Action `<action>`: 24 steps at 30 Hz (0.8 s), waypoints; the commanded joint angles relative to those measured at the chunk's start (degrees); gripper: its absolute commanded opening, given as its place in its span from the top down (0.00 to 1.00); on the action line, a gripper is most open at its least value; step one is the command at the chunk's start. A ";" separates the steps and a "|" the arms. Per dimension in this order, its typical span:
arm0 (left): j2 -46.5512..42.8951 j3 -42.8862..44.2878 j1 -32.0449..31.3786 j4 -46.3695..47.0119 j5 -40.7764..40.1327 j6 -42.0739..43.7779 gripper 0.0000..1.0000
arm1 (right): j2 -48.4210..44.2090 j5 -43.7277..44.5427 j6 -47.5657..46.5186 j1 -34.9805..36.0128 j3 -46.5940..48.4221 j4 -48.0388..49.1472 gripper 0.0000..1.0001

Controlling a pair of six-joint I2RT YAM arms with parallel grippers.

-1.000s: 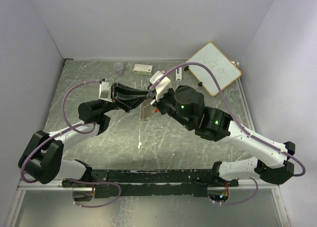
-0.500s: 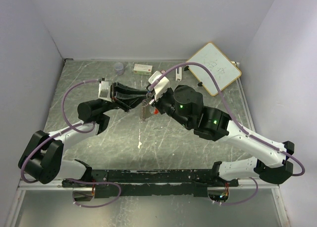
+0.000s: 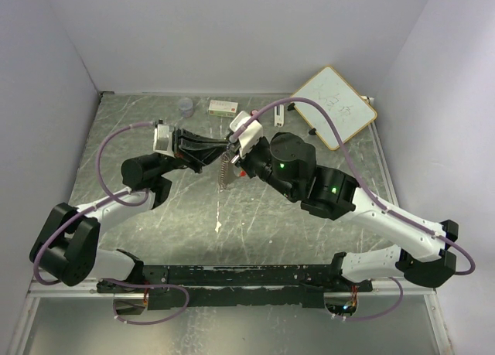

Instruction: Remove the keys from the keyring

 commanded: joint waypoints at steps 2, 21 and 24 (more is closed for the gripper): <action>-0.11 0.39 -0.23 13.03 -1.24 1.96 0.93 | 0.09 -2.05 0.60 0.39 1.08 3.14 1.00; -6.34 -2.59 -0.23 0.94 -13.99 10.28 0.93 | -1.01 0.50 1.38 0.39 -0.99 2.41 1.00; -6.48 -2.40 -0.23 0.49 -14.63 10.34 0.93 | -0.93 0.45 1.41 0.39 -1.32 2.44 1.00</action>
